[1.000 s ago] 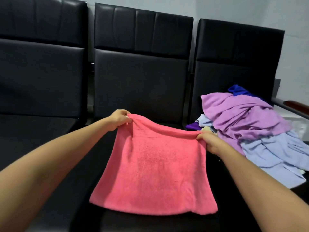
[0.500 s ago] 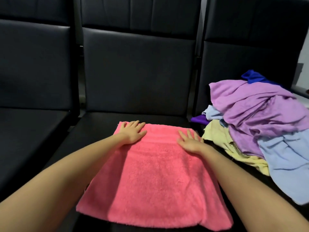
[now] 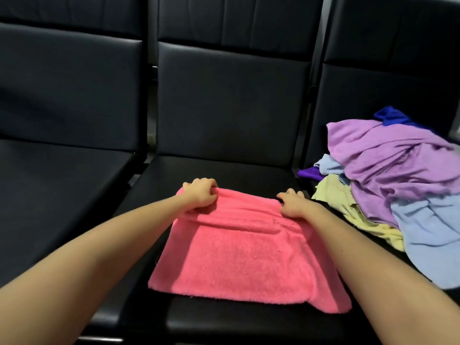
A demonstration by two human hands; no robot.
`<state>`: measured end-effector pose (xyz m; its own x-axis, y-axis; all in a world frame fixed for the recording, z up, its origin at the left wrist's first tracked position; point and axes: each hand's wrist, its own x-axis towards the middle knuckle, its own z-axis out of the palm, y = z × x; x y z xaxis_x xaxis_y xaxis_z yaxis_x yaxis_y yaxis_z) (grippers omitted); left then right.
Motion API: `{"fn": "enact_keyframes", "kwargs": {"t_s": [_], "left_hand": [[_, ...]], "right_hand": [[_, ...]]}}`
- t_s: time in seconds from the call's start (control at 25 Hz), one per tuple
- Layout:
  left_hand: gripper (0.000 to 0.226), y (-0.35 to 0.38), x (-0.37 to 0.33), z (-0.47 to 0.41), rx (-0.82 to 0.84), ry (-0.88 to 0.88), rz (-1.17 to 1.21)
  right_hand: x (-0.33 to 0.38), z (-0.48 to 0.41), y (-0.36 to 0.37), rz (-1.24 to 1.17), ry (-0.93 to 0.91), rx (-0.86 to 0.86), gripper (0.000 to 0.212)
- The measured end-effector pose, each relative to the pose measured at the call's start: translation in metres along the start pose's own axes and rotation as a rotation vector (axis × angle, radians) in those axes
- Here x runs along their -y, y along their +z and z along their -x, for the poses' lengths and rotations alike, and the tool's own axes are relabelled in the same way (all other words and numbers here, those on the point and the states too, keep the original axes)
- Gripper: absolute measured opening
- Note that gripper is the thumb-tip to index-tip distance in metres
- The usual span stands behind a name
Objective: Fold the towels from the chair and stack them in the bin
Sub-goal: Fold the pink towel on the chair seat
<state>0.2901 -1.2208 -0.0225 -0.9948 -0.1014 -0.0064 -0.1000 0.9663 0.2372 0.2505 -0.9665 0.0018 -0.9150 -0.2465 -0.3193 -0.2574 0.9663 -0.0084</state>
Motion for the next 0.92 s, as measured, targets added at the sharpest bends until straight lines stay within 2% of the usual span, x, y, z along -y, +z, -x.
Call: {"fn": "enact_keyframes", "kwargs": {"t_s": [0.12,0.2,0.28,0.32,0.4,0.52,0.6,0.68,0.8,0.84,0.92], "left_hand": [[0.005,-0.033,-0.001,0.005,0.131,0.066,-0.096],[0.024,-0.049,0.006,0.007,0.150,0.201,-0.187],[0.036,-0.064,0.017,0.011,0.157,0.295,-0.120],[0.039,-0.072,0.022,0.013,0.165,0.317,-0.052],[0.033,-0.087,0.031,0.017,0.233,0.309,0.057],[0.009,-0.099,0.041,0.021,0.381,0.295,0.061],[0.011,-0.100,0.043,0.022,0.343,0.285,0.041],[0.022,-0.102,0.045,0.025,0.221,0.231,-0.018],[0.016,-0.107,0.040,0.038,0.073,0.095,-0.230],[0.014,-0.108,0.037,0.041,0.086,0.097,-0.309],[0.014,-0.105,0.034,0.042,0.238,0.150,-0.387]], "right_hand": [[0.006,0.013,-0.016,0.153,-0.120,0.052,0.024],[0.007,0.022,-0.017,0.073,-0.187,0.029,0.013],[0.005,0.031,-0.016,-0.124,-0.209,-0.098,0.020],[0.005,0.035,-0.019,-0.172,-0.199,-0.180,0.017],[0.005,0.044,-0.031,-0.108,-0.167,-0.263,0.012],[0.002,0.052,-0.051,0.057,-0.132,-0.165,0.033],[-0.003,0.055,-0.057,0.076,-0.121,-0.054,0.027],[-0.007,0.058,-0.056,-0.002,-0.112,-0.077,0.011],[-0.006,0.067,-0.054,-0.113,-0.100,-0.180,0.025],[-0.005,0.069,-0.055,-0.176,-0.070,-0.151,0.025],[-0.001,0.073,-0.053,-0.332,0.027,0.041,0.022]]}}
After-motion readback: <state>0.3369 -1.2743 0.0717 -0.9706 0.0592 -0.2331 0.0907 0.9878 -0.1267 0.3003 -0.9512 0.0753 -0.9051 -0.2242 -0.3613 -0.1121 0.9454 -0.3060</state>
